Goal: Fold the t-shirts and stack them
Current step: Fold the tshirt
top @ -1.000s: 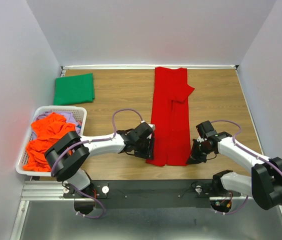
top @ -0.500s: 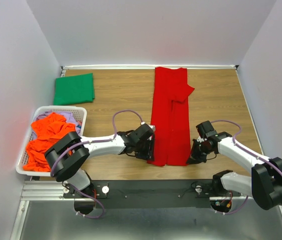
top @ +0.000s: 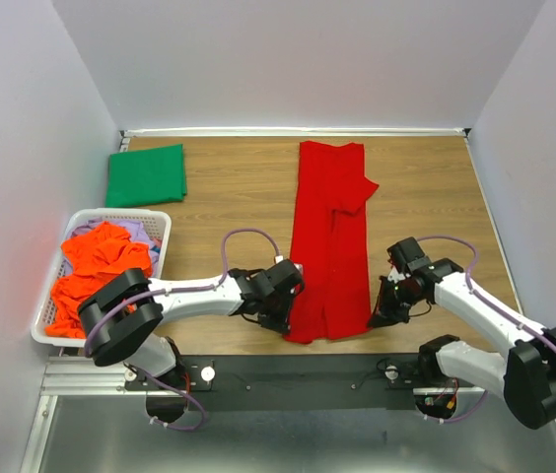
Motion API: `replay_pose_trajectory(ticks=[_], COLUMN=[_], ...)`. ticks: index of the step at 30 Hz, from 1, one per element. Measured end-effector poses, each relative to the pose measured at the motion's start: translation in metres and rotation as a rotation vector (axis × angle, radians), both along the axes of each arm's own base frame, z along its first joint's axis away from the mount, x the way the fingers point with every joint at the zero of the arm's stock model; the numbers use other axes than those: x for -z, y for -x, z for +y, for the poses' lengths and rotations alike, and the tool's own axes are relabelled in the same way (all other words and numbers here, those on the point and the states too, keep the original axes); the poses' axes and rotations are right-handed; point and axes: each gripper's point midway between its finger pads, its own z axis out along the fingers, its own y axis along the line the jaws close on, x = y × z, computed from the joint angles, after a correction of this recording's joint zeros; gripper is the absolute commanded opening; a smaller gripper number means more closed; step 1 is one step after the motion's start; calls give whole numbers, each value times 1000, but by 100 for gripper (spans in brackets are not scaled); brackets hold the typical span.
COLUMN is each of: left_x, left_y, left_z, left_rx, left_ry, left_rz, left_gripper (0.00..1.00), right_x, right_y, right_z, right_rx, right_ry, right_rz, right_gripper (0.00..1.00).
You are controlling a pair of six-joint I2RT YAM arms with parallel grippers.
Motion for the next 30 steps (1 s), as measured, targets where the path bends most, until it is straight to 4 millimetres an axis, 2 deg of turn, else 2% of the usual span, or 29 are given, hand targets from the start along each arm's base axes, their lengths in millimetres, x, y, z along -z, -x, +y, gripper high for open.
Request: replay_pose_trajectory(ticks=[4,6,8,11,13,15,19,21,23,30], left_x=[-3,-8,-15,-34,-51,-56,-67,-69,-72,-82], left_y=[20,19,10,-28,-61,-94,-151,-178,-198,-231], left_z=[12,13,12,5,-5,-3,-5,-5,-7,-20], left_rx=[34,35,22,-24,-44,-93,-133,-150,-154,-108], left_ry=[-19,-17,-10,14,45,38,25,10,2,-2], left_rz=[41,49,45,-3,-69,-104,-190,-229,-265,-358], left_gripper=[0,0,0,0,0,0,0,0,0,0], right_x=[-14,-23,-32,-50,-63,-72,-78,-74,-71,-75], right_y=[5,4,-6,-38,-63,-87,-135,-147,-163,-201], right_z=[0,0,2,6,9,12,14,12,8,5], right_rx=[-8,-7,-6,3,3,-1,-12,-15,-12,-13], right_ry=[-12,-14,-7,21,38,57,121,141,162,189], right_rz=[-17,-27,-45,-112,-170,-218,-301,-314,-336,-410], right_gripper=[1,1,1,1,1,1,1,1,1,0])
